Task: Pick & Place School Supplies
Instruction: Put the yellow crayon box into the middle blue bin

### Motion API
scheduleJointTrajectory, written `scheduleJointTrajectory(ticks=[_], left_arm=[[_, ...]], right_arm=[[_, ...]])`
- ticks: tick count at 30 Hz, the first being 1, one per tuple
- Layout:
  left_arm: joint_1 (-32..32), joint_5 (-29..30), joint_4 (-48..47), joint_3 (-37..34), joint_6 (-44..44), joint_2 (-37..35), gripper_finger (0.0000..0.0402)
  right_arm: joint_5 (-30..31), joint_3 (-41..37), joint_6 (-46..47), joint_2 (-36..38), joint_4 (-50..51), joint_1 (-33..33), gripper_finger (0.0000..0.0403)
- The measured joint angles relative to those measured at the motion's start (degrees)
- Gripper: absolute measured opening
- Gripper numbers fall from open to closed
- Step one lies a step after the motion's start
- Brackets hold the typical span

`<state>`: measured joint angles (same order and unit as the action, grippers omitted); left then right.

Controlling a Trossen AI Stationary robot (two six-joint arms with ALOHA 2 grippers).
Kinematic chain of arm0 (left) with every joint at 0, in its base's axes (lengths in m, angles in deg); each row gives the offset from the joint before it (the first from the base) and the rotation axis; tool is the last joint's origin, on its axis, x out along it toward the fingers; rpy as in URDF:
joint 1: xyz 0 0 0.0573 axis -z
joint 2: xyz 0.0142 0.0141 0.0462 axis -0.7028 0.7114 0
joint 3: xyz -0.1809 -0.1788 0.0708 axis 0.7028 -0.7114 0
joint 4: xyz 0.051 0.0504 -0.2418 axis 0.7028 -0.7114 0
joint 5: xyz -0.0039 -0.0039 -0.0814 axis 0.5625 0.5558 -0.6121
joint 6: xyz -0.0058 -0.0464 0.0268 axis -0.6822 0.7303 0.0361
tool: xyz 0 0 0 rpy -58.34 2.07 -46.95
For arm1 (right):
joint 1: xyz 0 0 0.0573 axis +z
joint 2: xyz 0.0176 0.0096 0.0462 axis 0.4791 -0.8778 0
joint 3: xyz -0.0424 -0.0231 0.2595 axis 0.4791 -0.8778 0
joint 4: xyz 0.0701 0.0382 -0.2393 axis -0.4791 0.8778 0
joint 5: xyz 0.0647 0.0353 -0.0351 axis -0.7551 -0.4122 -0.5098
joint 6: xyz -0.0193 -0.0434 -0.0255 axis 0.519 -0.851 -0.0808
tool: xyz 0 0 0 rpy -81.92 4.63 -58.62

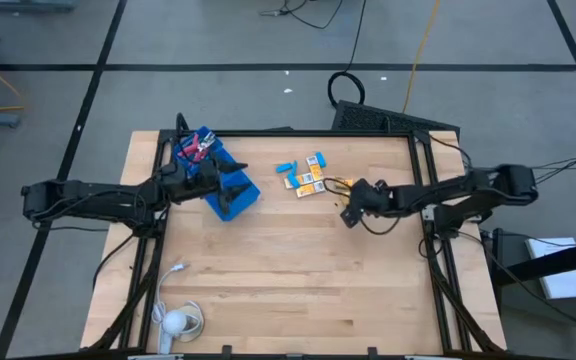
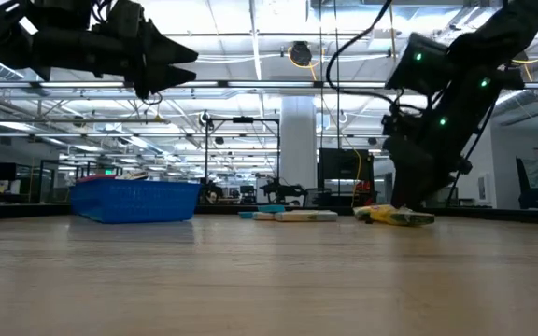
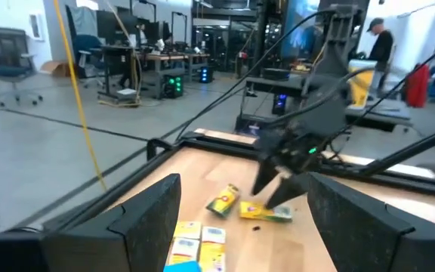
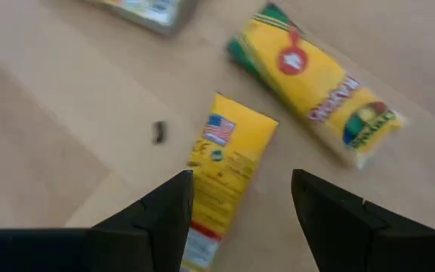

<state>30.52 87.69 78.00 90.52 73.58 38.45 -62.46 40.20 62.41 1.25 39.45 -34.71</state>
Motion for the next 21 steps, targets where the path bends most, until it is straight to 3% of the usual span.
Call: scheduleJointTrajectory(ticks=[8,21], left_arm=[[0.0,-0.2,0.0,0.0,3.8,0.0,0.0285],[0.0,-0.2,0.0,0.0,3.7,0.0,0.0285]], right_arm=[[-10.1,0.1,2.3,-1.5,-2.4,-1.7,0.0215],[-10.2,-0.6,2.1,-1.1,-0.5,2.1,0.0212]])
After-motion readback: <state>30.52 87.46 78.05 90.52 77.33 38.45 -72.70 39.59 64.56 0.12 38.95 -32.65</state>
